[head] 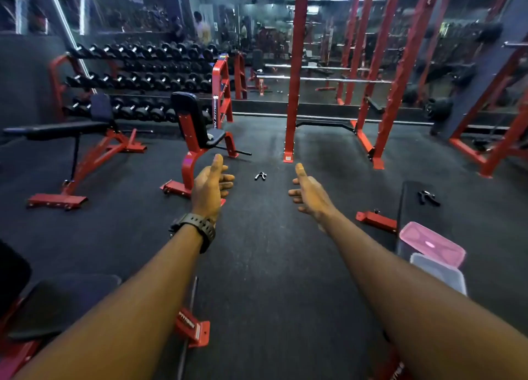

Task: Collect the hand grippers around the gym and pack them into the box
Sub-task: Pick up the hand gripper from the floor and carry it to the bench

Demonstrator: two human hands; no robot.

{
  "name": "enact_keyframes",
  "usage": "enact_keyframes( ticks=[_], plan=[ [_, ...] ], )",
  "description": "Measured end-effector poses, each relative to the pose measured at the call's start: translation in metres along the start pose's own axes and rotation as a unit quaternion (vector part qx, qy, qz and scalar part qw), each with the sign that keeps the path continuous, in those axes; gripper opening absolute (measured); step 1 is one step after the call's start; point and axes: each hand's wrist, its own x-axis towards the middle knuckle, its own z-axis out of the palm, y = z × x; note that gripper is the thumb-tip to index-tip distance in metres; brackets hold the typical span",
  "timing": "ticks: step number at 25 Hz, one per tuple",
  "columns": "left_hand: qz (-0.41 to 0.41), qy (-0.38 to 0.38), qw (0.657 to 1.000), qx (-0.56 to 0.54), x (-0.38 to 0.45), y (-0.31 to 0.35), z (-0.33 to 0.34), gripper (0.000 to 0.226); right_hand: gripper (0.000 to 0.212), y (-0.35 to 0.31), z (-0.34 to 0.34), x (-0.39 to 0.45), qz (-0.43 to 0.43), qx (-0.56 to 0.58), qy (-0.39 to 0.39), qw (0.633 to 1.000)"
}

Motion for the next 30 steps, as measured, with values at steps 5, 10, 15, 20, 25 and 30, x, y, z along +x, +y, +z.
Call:
enact_keyframes(
  ticks=[5, 10, 15, 20, 25, 30],
  plan=[
    [-0.031, 0.005, 0.999, 0.017, 0.148, -0.049, 0.051, 0.057, 0.059, 0.010, 0.017, 0.163, 0.024, -0.006, -0.015, 1.000],
    [-0.045, -0.008, 0.999, 0.021, 0.301, -0.077, 0.096, 0.061, 0.062, -0.005, 0.031, 0.323, 0.046, -0.005, -0.012, 0.999],
    [-0.075, -0.022, 0.997, 0.007, 0.439, -0.124, 0.132, 0.056, 0.060, -0.008, 0.056, 0.464, 0.062, -0.006, -0.008, 0.998],
    [-0.101, -0.045, 0.994, -0.010, 0.607, -0.168, 0.159, 0.052, 0.067, -0.012, 0.091, 0.617, 0.102, -0.016, 0.009, 0.995],
    [-0.120, -0.059, 0.991, -0.001, 0.749, -0.188, 0.188, 0.059, 0.069, -0.025, 0.113, 0.754, 0.114, -0.011, 0.015, 0.993],
    [-0.141, -0.059, 0.988, 0.025, 0.875, -0.242, 0.232, 0.059, 0.067, 0.003, 0.126, 0.898, 0.132, -0.007, 0.011, 0.991]
  ],
)
